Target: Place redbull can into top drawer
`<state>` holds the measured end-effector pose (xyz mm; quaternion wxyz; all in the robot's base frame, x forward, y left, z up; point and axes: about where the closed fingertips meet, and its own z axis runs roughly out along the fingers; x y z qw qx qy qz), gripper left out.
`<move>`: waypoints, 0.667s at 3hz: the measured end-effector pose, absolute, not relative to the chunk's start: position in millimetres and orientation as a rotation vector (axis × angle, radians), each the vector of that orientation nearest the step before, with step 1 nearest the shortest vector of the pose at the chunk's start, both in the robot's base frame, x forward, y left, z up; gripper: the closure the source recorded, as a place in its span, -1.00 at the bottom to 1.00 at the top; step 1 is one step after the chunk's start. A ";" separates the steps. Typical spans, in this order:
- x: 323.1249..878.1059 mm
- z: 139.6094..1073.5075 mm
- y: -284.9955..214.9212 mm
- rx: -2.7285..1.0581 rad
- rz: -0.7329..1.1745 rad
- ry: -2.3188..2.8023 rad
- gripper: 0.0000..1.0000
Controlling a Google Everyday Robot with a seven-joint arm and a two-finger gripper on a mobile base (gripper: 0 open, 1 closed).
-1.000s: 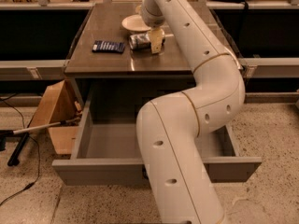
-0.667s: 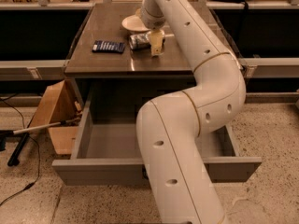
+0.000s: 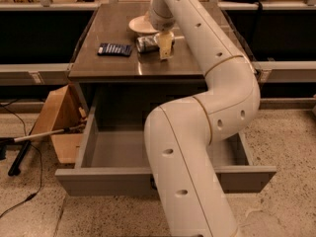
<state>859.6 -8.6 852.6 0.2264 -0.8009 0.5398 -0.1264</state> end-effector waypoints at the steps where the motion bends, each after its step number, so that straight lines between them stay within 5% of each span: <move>1: 859.6 852.5 -8.6 -2.207 -0.348 1.488 -0.15; 2: 859.6 852.5 -8.6 -2.207 -0.348 1.488 0.44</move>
Offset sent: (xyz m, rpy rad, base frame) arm 0.0000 0.0000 0.0000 0.0000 0.0000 0.0000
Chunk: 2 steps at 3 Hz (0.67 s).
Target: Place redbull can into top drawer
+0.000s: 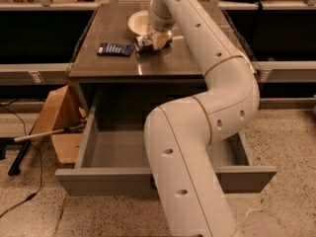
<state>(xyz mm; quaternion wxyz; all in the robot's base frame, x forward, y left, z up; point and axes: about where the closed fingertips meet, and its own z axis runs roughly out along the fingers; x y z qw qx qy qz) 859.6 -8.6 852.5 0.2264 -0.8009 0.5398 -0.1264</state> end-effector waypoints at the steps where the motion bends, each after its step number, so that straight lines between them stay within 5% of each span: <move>1: 859.6 852.4 -8.6 -2.207 -0.348 1.488 0.93; 2: 859.6 852.4 -8.6 -2.208 -0.348 1.488 1.00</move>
Offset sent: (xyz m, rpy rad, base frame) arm 0.0000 0.0000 0.0000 0.0000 0.0000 0.0000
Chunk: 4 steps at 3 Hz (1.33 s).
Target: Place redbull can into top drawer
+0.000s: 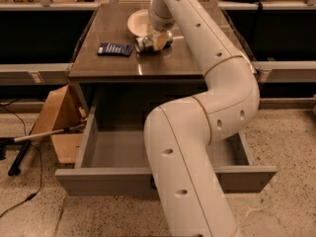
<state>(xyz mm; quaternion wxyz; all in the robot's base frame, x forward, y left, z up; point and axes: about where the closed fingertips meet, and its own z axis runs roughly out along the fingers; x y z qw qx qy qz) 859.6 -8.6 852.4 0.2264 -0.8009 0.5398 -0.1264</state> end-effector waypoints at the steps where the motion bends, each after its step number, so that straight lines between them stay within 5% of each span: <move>1: 859.6 852.4 -8.5 -2.207 -0.348 1.487 1.00; 4: 858.3 890.6 -1.3 -2.169 -0.357 1.341 1.00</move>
Offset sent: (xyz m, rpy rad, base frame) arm 0.0004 0.0057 0.0140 0.0601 -0.0219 0.0699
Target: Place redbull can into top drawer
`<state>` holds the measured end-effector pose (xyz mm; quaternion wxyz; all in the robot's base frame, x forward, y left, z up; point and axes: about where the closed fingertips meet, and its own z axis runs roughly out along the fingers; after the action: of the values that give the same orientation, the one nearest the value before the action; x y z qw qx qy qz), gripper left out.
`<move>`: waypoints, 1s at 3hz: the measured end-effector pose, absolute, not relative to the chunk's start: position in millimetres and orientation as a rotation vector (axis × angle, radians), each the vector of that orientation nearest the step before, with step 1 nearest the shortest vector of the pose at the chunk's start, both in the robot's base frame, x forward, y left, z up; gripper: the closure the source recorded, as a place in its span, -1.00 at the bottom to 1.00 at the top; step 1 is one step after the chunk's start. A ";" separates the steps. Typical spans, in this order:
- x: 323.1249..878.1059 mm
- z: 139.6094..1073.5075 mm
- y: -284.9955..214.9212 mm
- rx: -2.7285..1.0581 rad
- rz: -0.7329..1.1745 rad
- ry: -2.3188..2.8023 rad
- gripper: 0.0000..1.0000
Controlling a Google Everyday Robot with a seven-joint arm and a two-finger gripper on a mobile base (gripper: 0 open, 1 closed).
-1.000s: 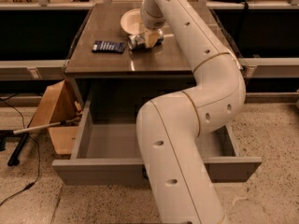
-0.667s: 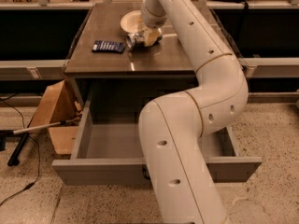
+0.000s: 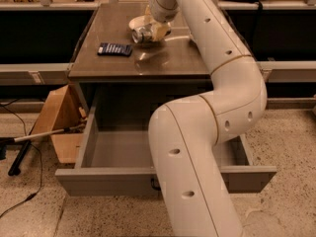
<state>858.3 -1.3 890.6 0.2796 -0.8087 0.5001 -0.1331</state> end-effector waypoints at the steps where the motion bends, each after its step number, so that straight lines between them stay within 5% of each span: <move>1: 853.6 892.7 -3.7 -2.177 -0.328 1.285 1.00; 3: 822.8 917.5 -31.3 -2.188 -0.241 1.102 1.00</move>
Offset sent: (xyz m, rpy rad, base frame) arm -0.0864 -0.0269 0.0114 0.1314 -0.0355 0.2062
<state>822.8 -31.3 917.5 0.3334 -0.8380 0.4221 -0.0922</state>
